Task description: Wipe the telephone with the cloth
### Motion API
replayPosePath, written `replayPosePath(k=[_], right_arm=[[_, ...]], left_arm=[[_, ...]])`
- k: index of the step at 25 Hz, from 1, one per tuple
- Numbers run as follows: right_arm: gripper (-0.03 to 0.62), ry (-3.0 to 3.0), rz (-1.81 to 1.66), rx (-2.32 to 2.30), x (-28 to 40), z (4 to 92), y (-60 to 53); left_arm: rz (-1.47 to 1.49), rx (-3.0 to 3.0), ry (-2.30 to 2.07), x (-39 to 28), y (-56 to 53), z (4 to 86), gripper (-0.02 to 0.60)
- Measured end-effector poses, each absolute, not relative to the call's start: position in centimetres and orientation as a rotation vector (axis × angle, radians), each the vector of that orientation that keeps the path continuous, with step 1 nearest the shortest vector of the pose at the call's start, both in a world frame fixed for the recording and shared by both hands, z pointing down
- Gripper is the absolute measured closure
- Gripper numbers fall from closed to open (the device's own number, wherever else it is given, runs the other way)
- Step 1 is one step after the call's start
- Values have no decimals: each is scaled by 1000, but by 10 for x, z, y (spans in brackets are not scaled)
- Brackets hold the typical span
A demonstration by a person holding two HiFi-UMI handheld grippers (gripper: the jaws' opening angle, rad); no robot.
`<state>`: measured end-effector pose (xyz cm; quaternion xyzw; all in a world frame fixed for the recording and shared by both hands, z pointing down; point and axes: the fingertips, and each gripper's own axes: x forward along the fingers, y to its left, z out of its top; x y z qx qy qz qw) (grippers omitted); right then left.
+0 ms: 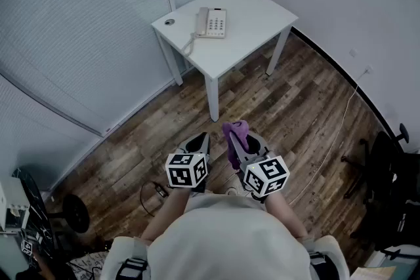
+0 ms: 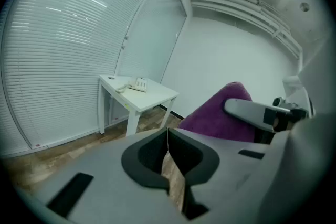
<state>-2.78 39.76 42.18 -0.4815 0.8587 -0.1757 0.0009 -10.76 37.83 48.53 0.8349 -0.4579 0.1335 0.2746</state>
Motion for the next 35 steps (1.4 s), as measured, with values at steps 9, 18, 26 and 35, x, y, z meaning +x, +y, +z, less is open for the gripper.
replayPosePath(k=[9,18,26,35], right_arm=[[534,2678,-560,-1539,-24,422,415],[536,2720,-540,-1563,-2,426,420],[534,2710,-569,-1544,20,435,427],[534,2690,-585,-1526,36,433,431]], left_arm=[[336,2206,-1303,-129,394,484,560],[326,2209,-1275,-103,400,486,561],[328,2205,-1268,-72,411,496,561],[332,2185,-1244,-53,420,501,561]])
